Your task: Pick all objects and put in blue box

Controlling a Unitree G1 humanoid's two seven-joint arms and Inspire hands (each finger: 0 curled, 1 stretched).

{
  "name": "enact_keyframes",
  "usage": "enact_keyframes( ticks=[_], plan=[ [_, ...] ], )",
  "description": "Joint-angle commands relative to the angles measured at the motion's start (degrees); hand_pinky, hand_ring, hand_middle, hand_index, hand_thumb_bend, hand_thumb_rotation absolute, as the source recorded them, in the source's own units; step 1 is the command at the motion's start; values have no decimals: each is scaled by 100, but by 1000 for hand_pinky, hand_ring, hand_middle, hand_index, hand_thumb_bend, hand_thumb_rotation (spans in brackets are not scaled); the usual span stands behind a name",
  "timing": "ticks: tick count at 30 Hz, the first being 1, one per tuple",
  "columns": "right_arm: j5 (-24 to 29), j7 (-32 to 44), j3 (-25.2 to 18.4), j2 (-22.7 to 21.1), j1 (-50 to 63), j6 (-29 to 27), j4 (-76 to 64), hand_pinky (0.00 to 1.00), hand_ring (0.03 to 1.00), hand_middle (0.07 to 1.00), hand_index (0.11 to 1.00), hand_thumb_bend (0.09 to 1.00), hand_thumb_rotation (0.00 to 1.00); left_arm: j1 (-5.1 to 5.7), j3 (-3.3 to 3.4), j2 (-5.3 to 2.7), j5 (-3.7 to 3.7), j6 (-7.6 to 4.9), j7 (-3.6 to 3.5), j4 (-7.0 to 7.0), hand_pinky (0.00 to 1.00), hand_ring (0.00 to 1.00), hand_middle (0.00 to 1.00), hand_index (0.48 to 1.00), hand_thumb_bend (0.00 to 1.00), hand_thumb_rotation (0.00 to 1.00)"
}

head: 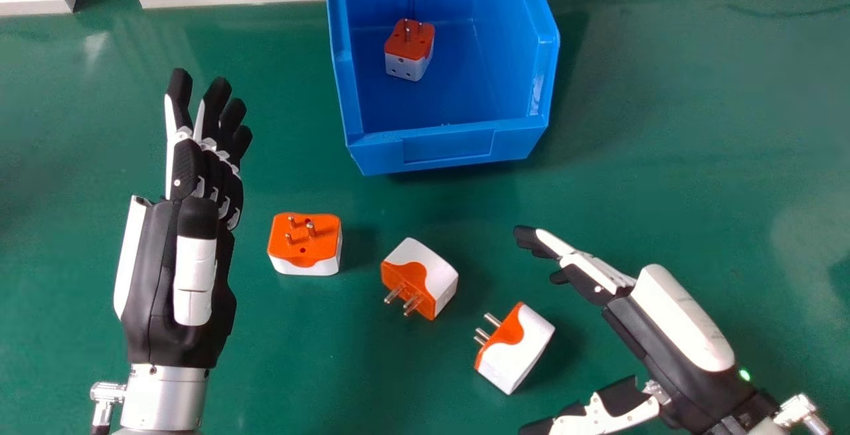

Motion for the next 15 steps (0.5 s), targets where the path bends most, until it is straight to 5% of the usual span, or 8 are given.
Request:
enact_keyframes(
  ticks=[1,15],
  plan=[
    [16,-126,32,-93,-62,-32,23,748,869,888,919,1000,372,-9,-23,3,-12,-32,-31,-95,1000,996,1000,1000,901,918],
    [-57,-499,176,-116,-216,-188,296,735,865,885,903,1000,360,-5,-24,2,-8,-37,-48,-95,1000,996,1000,1000,901,918]
  ],
)
